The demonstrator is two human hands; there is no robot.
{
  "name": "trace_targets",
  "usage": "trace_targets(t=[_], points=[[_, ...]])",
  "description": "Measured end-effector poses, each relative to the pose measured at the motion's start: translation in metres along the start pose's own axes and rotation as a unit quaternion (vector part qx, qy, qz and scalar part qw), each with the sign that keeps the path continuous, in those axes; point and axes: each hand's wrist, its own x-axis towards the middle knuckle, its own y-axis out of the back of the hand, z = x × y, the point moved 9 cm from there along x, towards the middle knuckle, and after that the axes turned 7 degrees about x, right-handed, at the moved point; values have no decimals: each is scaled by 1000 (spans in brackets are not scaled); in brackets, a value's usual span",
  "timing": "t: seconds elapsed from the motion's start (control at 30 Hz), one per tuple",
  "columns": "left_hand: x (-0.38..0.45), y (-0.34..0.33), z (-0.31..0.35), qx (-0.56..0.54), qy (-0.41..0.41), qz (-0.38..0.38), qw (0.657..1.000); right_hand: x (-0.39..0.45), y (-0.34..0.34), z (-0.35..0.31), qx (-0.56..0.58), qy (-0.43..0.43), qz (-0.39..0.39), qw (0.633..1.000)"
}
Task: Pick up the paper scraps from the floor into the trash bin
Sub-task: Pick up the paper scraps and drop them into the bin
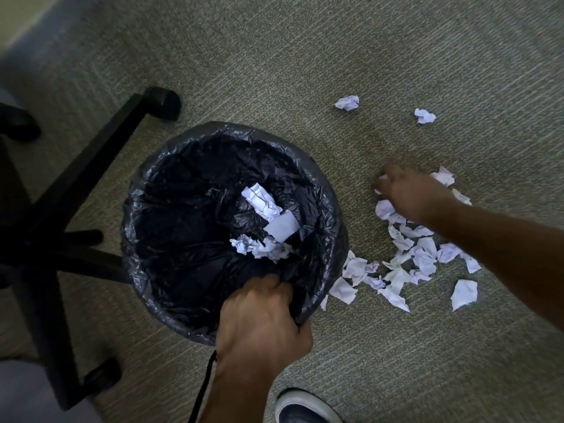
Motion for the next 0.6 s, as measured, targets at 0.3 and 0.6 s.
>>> trace_targets(t=[0.3,0.6], points=[[0,2,1,2,-3,2,1000,-36,51,-27,584,-212,306,721],[-1,4,0,-11,-2,8,1000,-44,208,-116,667,117,362,641]])
